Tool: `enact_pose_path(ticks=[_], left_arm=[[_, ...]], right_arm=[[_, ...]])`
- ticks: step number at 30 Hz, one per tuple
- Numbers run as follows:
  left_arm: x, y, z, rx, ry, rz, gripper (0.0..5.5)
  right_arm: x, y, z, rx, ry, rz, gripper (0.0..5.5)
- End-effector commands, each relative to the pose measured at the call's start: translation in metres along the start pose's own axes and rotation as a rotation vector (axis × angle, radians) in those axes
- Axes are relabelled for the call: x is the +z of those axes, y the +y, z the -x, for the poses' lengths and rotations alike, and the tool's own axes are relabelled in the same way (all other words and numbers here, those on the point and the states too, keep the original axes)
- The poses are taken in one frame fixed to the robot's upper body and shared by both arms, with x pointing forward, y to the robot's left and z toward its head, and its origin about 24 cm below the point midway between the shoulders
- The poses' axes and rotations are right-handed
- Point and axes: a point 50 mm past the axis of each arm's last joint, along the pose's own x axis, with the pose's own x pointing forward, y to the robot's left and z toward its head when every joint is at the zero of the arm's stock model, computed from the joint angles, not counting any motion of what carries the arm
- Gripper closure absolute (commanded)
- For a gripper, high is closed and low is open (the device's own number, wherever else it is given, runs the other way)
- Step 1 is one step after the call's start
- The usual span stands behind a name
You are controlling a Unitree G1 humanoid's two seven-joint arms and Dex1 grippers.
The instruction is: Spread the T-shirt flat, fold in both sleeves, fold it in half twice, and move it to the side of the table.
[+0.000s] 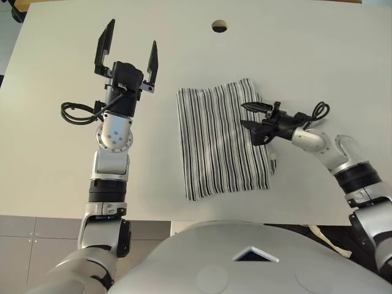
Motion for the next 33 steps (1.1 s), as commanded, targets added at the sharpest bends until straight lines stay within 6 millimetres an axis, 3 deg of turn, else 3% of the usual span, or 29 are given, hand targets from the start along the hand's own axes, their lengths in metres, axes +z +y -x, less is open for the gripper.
enact_pose_path(ticks=[1, 4, 7, 10, 12, 15, 19, 22, 27, 33], left_arm=[[-0.005, 0.003, 0.010, -0.068, 0.011, -0.057, 1.55], [-0.006, 0.006, 0.013, -0.098, 0.008, -0.085, 1.55], [-0.004, 0.007, 0.021, -0.204, -0.027, -0.156, 1.55], [0.003, 0.008, 0.043, -0.421, -0.099, -0.276, 1.55], [0.006, 0.007, 0.074, -0.670, -0.105, -0.352, 1.55], [0.008, 0.004, 0.112, -0.947, -0.039, -0.359, 1.55], [0.018, -0.004, 0.129, -1.129, -0.039, -0.329, 1.51], [0.024, -0.015, 0.136, -1.231, -0.057, -0.290, 1.51], [0.023, -0.038, 0.135, -1.318, -0.103, -0.260, 1.51], [0.022, -0.052, 0.136, -1.364, -0.139, -0.239, 1.51]], right_arm=[[-0.011, 0.001, 0.019, -0.013, 0.097, -0.007, 2.88], [-0.006, -0.010, 0.018, -0.057, 0.086, 0.009, 2.88], [0.007, -0.034, 0.019, -0.230, 0.014, 0.023, 2.88], [0.018, -0.058, 0.044, -0.463, -0.071, -0.032, 2.88], [0.018, -0.039, 0.077, -0.354, -0.045, -0.073, 2.88], [0.015, 0.012, 0.123, 0.000, 0.109, -0.075, 2.88], [0.026, 0.028, 0.153, 0.199, 0.191, -0.058, 2.48], [0.038, 0.035, 0.150, 0.301, 0.150, -0.060, 2.05], [0.047, 0.041, 0.120, 0.362, 0.034, -0.046, 2.05], [0.053, 0.044, 0.105, 0.401, -0.044, -0.025, 2.05]])
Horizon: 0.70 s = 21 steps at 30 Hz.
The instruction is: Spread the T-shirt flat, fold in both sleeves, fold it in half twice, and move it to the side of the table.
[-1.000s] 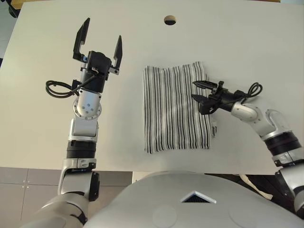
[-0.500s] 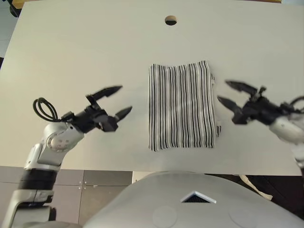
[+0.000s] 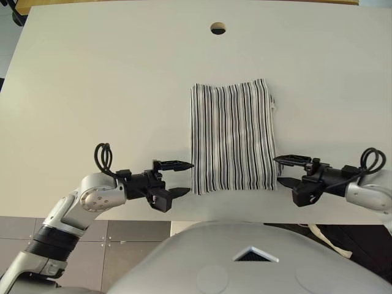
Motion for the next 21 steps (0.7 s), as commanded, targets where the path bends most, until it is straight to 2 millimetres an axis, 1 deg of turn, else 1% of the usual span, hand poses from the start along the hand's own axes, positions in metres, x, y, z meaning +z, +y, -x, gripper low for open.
enact_pose_path(ticks=[1, 5, 8, 13, 16, 20, 21], left_arm=[[-0.004, -0.007, -0.008, -0.075, -0.005, -0.006, 1.51], [-0.006, -0.006, -0.020, -0.104, -0.046, -0.027, 1.51], [-0.010, -0.005, -0.025, -0.113, -0.051, -0.038, 1.51], [-0.013, -0.009, -0.022, -0.132, -0.047, -0.037, 2.37], [-0.014, -0.010, -0.022, -0.142, -0.046, -0.034, 2.85], [-0.016, -0.009, -0.021, -0.142, -0.042, -0.036, 3.64], [-0.016, -0.009, -0.022, -0.140, -0.041, -0.036, 3.78]], right_arm=[[0.001, 0.003, -0.010, 0.050, -0.026, 0.007, 2.05], [-0.001, 0.001, -0.014, 0.043, -0.030, 0.012, 2.05], [-0.007, -0.001, -0.013, 0.028, -0.009, 0.017, 2.05], [-0.014, -0.002, -0.005, 0.025, 0.033, 0.023, 2.01], [-0.016, -0.002, -0.005, 0.026, 0.037, 0.020, 2.01], [-0.015, 0.000, -0.007, 0.033, 0.026, 0.017, 2.01], [-0.014, 0.001, -0.009, 0.037, 0.016, 0.016, 2.23]])
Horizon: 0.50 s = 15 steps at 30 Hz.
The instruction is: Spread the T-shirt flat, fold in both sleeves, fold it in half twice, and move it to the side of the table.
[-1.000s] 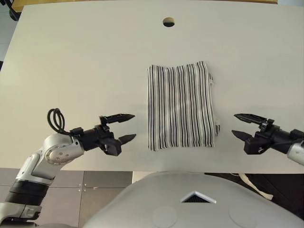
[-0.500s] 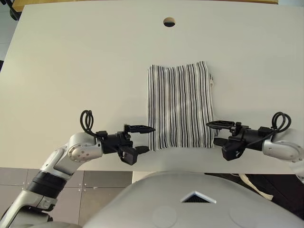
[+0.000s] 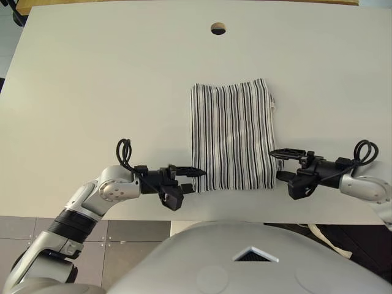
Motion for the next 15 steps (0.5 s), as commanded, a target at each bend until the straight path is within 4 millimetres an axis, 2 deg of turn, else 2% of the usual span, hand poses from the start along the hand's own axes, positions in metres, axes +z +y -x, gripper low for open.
enact_pose_path(ticks=[1, 10, 15], left_arm=[[-0.0084, -0.0089, 0.0029, -0.086, 0.061, 0.008, 3.99], [-0.0072, -0.0084, 0.0004, -0.083, 0.044, 0.006, 5.31], [-0.0058, -0.0083, -0.0008, -0.079, 0.031, 0.011, 5.38]], right_arm=[[-0.0016, 0.0106, -0.0034, 0.076, 0.006, 0.001, 2.41], [-0.0046, 0.0088, -0.0090, 0.045, 0.003, 0.004, 4.11], [-0.0060, 0.0080, -0.0098, 0.017, 0.011, -0.010, 4.97]])
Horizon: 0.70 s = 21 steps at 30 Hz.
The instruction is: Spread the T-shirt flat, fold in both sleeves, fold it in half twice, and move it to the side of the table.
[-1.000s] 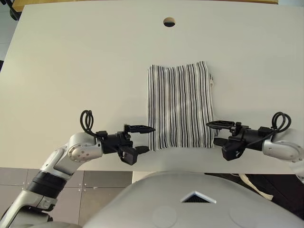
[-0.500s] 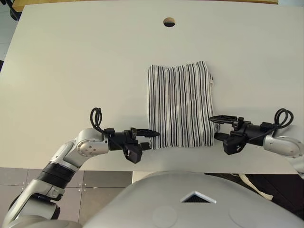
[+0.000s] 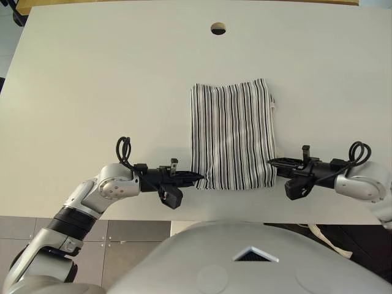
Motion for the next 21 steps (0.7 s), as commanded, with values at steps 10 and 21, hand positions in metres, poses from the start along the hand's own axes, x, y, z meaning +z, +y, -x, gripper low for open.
enact_pose_path(ticks=[10, 21], left_arm=[[-0.001, -0.007, -0.004, -0.018, -0.019, 0.073, 5.40], [0.008, 0.014, 0.022, 0.298, -0.040, 0.243, 5.40]], right_arm=[[0.014, 0.001, -0.005, -0.040, -0.095, -0.046, 5.40], [0.009, -0.004, 0.018, -0.202, -0.086, -0.235, 5.40]])
